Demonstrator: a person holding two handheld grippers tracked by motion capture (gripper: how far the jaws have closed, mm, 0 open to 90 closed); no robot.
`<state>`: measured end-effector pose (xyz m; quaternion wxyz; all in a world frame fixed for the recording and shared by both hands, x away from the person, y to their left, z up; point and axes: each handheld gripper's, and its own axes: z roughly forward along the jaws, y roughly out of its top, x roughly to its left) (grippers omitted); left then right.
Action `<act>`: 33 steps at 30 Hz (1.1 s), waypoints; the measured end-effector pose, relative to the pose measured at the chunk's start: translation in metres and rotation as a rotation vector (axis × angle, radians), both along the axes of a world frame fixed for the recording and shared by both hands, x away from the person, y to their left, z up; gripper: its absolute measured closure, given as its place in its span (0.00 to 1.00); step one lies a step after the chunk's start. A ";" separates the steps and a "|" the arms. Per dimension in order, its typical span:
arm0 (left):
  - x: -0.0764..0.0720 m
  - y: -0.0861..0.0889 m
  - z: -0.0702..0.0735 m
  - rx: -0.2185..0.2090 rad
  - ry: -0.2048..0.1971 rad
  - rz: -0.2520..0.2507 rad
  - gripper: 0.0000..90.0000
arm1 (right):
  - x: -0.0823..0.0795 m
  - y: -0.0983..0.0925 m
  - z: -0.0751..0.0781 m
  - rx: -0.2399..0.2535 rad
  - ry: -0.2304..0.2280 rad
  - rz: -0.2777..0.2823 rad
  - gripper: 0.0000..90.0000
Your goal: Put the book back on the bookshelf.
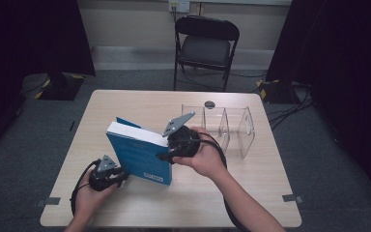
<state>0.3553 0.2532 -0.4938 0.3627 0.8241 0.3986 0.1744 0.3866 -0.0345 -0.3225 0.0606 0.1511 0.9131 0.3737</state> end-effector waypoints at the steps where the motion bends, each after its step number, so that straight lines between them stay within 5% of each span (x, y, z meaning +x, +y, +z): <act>1: 0.000 0.000 0.000 -0.007 0.007 -0.002 0.70 | 0.000 0.000 0.000 -0.001 -0.001 0.003 0.68; 5: 0.000 0.005 0.000 0.001 0.005 -0.019 0.65 | 0.000 0.001 0.001 -0.010 0.010 0.008 0.68; 11: -0.007 0.025 -0.004 -0.010 0.003 -0.096 0.38 | 0.003 0.001 0.004 -0.012 0.031 0.004 0.66; 14: -0.011 0.036 -0.006 -0.005 0.001 -0.109 0.28 | 0.006 0.001 0.010 0.035 0.044 -0.002 0.64; 16: -0.012 0.041 -0.009 -0.016 -0.004 -0.120 0.19 | 0.008 0.002 0.013 0.007 0.036 0.000 0.65; 30: -0.014 0.038 -0.009 0.002 0.010 -0.121 0.07 | 0.014 0.009 0.019 -0.025 0.093 0.002 0.63; 33: -0.014 0.038 -0.009 0.002 0.015 -0.128 0.07 | 0.014 0.010 0.021 -0.035 0.107 -0.040 0.63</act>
